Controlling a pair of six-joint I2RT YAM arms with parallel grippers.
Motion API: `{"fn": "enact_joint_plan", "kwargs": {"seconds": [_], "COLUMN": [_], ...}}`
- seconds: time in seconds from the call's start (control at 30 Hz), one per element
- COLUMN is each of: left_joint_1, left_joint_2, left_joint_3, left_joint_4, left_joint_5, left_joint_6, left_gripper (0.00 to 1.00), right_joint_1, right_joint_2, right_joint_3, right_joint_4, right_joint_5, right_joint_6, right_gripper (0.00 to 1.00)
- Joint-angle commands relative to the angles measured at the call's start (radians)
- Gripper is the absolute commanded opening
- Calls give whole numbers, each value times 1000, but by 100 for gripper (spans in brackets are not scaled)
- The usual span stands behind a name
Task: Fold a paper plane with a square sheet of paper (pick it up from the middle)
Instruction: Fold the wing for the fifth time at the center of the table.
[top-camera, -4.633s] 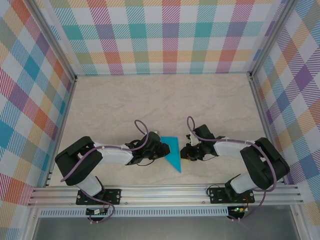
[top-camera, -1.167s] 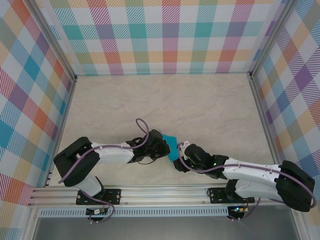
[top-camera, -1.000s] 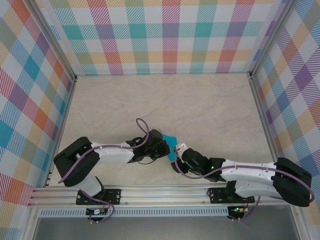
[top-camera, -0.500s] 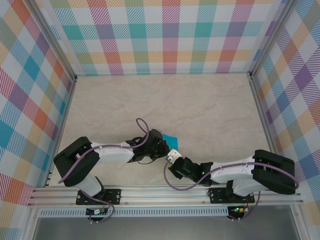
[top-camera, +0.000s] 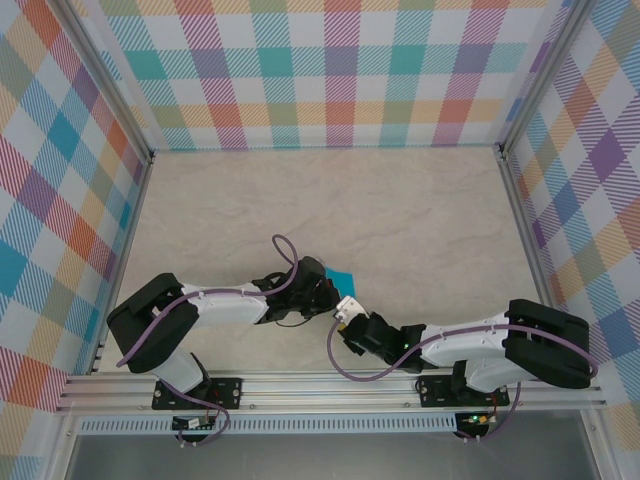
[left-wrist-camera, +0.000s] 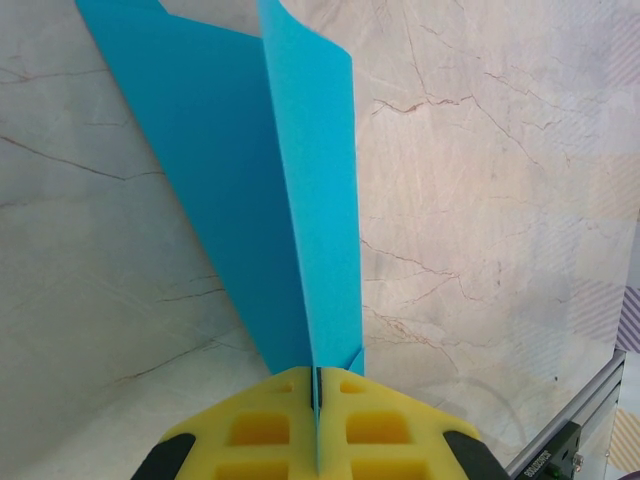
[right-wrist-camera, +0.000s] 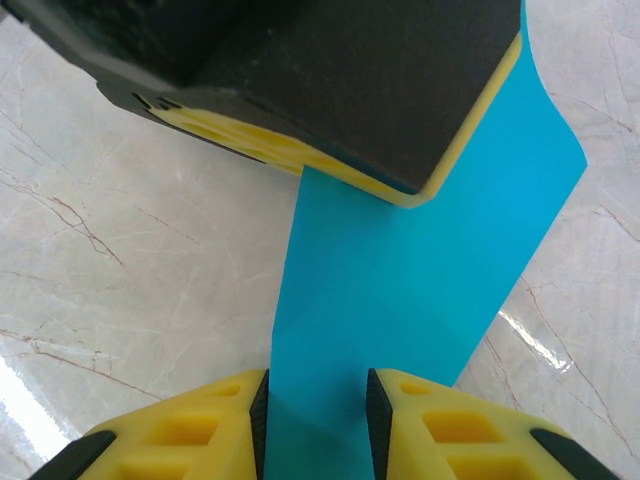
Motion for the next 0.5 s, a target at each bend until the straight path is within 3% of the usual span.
{"fn": "enact_joint_plan", "kwargs": {"seconds": [0.0, 0.47], "left_joint_1": [6, 6], "left_joint_2": [6, 19], "left_joint_3": [27, 34], "left_joint_4": [-15, -26], "left_joint_5": [10, 2], "left_joint_6": [13, 10], "left_gripper": [0, 3], "right_joint_1": [7, 7], "right_joint_2": [15, 18], "right_joint_3": [17, 25], "right_joint_4": [44, 33], "right_joint_5": [15, 39], "right_joint_6": [-18, -19], "right_gripper": [32, 23]}}
